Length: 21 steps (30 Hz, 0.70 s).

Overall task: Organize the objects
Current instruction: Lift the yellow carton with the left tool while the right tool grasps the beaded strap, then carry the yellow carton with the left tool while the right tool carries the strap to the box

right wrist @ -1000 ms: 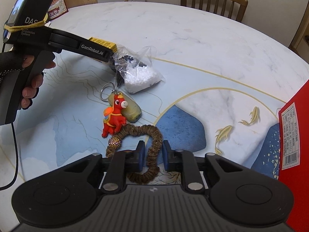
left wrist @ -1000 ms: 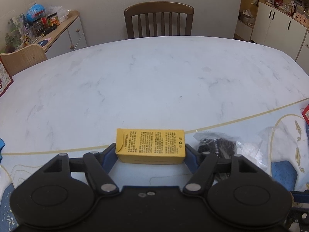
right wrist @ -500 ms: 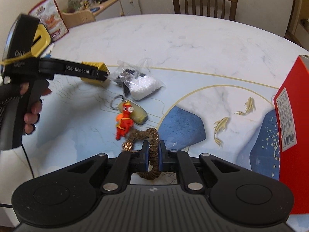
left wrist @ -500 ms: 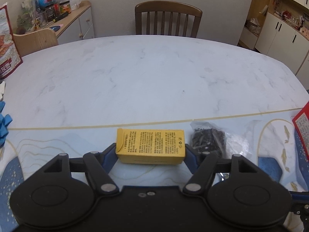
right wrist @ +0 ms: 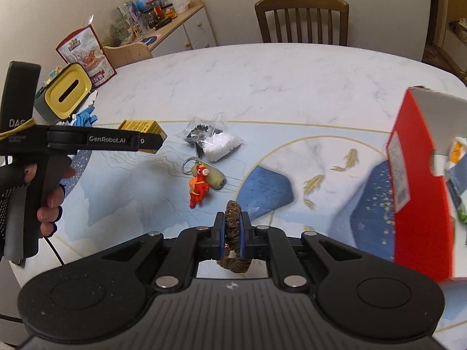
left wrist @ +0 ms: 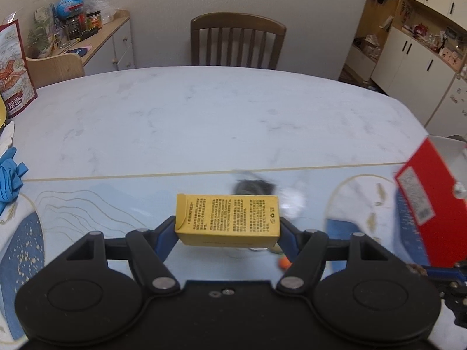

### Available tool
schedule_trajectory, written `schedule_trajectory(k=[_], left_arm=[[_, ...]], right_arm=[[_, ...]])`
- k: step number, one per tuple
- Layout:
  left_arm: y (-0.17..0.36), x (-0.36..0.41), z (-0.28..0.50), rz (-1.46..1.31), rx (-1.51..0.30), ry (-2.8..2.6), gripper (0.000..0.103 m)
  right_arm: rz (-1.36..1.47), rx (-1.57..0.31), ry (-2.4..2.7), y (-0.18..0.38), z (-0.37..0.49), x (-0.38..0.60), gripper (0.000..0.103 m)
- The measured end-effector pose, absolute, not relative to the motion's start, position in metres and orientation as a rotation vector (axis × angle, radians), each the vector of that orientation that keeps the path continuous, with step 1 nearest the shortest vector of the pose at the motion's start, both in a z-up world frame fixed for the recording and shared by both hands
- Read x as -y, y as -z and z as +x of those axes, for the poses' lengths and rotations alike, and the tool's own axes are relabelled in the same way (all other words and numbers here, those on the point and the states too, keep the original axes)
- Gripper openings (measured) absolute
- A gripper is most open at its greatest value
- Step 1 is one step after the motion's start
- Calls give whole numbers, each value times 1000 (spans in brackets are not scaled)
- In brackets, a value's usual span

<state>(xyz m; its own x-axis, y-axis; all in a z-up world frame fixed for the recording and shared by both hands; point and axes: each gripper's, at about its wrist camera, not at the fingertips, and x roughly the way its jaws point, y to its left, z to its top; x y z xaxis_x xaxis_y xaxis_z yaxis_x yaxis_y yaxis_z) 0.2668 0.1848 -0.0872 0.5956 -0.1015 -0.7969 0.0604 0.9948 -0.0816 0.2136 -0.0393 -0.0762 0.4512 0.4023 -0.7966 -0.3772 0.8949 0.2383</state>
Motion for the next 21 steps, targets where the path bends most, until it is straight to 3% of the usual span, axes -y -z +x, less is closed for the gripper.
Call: schedule_trajectory(k=[21], left_arm=[[32,-56,224,-8,-927,251,70]], right_arm=[[52,-897,-435,12,195,169,9]])
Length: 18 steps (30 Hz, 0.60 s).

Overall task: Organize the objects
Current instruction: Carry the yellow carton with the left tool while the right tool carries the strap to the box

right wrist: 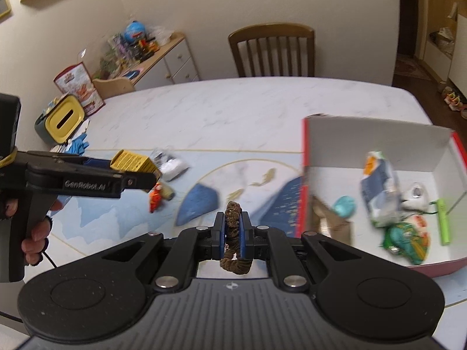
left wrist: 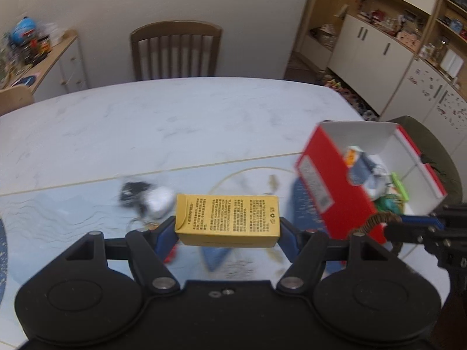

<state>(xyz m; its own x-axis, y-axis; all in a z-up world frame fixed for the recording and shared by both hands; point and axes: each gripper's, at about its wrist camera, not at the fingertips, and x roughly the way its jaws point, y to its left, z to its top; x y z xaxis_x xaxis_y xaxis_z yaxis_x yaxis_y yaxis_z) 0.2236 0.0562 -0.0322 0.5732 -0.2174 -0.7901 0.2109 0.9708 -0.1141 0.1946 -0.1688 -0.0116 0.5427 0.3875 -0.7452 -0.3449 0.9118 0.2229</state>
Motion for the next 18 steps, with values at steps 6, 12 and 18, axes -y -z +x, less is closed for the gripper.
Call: schedule_trajectory(k=[6,12,18], left_arm=[[24,-12,219,17,-916,307,70],[25,26,219,45,-910,326,70],[24,66,221,72,-904,355,70]], right_arm=[[56,-855,-396,-4,198,216,9],[70,-833,-337,-9,204,261,9],[85,-811,-277,-9,213,304,9]])
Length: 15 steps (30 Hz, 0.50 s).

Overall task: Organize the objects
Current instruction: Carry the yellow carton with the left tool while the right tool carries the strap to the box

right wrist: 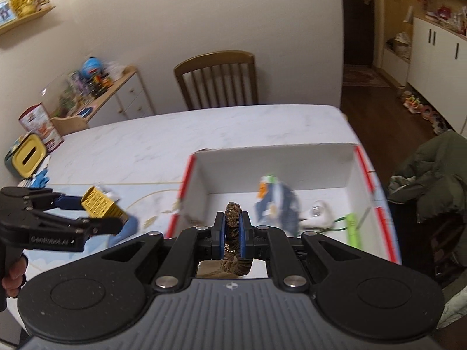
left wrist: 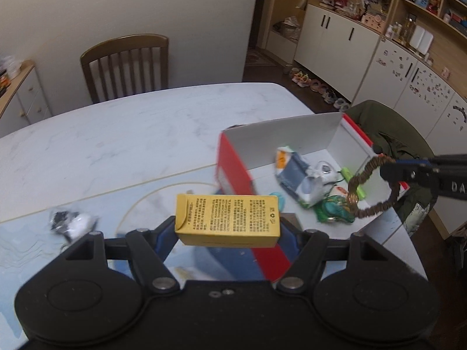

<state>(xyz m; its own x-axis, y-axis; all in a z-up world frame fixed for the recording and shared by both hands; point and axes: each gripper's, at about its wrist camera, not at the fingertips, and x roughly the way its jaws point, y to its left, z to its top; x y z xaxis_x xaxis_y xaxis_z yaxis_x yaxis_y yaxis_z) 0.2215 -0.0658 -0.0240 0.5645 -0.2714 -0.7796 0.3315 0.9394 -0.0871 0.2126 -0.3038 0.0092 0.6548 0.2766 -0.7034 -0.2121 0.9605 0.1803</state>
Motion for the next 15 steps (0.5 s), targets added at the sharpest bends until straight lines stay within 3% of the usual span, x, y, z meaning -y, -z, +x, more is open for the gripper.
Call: schedule_trajectory(k=[15], left_arm=[[47,150,242,156,-936,392,70]], right_arm=[[64,-818,-171,17,245,370,9]])
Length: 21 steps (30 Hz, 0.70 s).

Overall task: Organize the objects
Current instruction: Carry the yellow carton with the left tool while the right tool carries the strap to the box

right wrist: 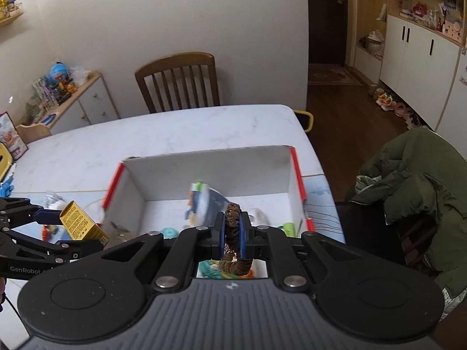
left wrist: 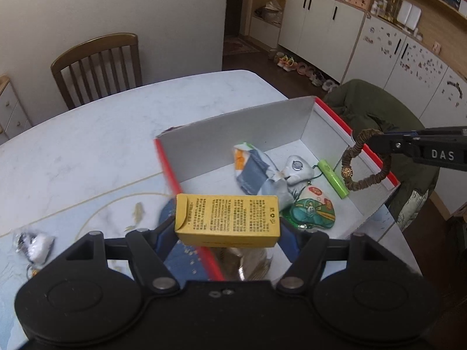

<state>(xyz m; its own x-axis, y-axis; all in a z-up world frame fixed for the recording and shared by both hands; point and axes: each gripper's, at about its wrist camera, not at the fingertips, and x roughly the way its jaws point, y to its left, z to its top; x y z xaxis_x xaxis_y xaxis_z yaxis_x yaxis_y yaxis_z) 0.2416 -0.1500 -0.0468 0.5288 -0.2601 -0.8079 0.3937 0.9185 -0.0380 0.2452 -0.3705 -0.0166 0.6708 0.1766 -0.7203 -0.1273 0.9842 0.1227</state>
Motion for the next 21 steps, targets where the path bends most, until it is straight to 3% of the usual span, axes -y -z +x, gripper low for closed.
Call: schedule_trajectory(k=[21], left_arm=[[97,213,287,283,-998,315,70]], right_arm=[[-41,-897,-176,72,298,381,9]])
